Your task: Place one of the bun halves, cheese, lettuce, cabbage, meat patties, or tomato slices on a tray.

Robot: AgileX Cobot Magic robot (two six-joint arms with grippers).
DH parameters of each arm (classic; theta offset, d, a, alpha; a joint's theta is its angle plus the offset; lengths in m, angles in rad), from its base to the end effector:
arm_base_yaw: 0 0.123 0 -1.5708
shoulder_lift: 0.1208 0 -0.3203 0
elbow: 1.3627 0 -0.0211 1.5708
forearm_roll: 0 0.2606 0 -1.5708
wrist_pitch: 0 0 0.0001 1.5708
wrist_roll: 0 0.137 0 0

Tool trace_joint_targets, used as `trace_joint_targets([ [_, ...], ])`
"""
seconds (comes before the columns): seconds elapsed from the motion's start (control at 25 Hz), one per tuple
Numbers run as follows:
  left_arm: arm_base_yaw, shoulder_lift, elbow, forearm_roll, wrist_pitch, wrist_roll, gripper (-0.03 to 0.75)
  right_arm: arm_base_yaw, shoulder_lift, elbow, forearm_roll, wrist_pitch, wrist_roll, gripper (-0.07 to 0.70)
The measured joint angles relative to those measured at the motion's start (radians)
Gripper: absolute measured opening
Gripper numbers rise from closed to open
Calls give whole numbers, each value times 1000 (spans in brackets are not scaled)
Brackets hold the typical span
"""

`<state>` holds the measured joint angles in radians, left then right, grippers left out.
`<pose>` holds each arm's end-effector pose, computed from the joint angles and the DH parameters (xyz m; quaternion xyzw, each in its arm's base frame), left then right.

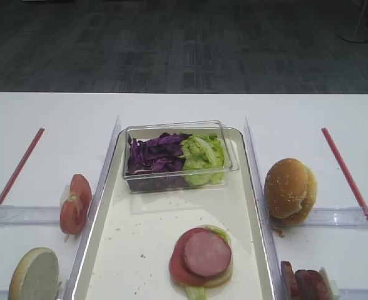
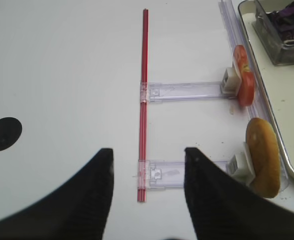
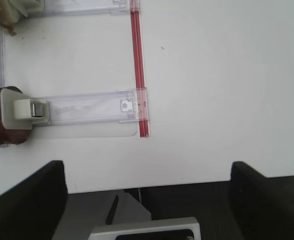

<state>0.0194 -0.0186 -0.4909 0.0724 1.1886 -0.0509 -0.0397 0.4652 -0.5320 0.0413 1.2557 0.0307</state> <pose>-0.0017 0.0092 0.2434 -0.0349 0.8813 0.0286 0.4704 0.0494 0.0034 0.2389 0.0359 0.9717 0.0195 0.2325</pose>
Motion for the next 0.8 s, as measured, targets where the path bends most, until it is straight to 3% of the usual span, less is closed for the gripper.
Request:
trace_joint_targets([
  [0.8,0,0,0,0,0,0,302,0,-219,0,2,9,0,667],
])
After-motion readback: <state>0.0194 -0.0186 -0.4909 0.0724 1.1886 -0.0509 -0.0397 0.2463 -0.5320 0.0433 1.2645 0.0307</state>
